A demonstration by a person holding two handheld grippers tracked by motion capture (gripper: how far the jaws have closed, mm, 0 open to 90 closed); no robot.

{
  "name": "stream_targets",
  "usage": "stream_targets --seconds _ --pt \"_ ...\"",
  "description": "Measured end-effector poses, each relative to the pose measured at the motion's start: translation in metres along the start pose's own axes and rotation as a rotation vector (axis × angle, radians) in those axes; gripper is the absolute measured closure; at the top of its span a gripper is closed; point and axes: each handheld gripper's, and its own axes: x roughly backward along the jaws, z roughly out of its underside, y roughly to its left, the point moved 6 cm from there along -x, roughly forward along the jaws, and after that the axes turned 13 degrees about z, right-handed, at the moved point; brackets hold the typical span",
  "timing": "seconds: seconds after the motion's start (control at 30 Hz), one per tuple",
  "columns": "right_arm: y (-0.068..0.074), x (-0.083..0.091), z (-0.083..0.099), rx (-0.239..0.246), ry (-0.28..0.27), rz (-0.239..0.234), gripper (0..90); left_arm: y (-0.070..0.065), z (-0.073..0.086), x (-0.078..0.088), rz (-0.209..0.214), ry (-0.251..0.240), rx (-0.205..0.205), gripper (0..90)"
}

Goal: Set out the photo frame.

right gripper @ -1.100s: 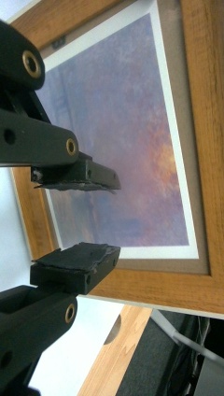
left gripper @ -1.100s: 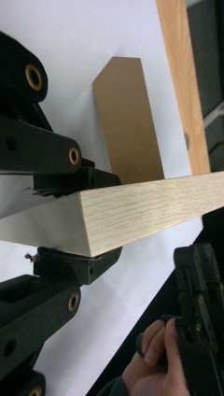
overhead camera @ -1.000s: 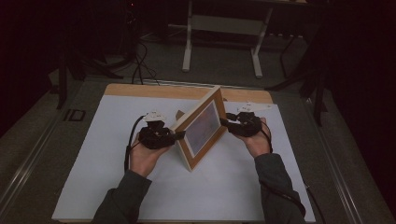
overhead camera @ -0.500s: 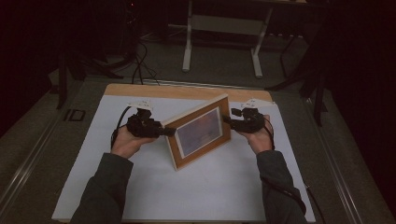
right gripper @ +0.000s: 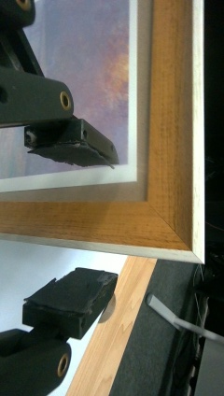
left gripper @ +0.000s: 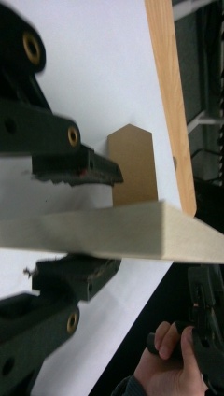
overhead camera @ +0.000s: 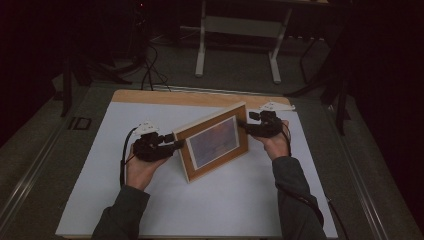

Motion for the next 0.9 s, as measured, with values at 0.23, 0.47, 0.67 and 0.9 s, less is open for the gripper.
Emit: stream_targets --seconds 0.23,0.47,0.67,0.9 --pt "0.0 -0.01 -0.002 -0.019 0.025 -0.036 35.5 -0.007 -0.002 -0.004 -0.092 0.034 -0.076 67.5" --pt "0.0 -0.011 -0.003 -0.015 0.037 -0.048 33.6 0.005 -0.01 -0.006 -0.125 0.055 -0.088 65.7" --pt "-0.001 -0.014 -0.005 -0.031 0.041 -0.063 31.6 0.017 -0.016 -0.008 -0.125 0.062 -0.098 65.5" --pt "0.001 -0.025 -0.006 -0.05 0.05 -0.083 27.8 0.025 -0.019 -0.01 -0.109 0.062 -0.111 65.5"
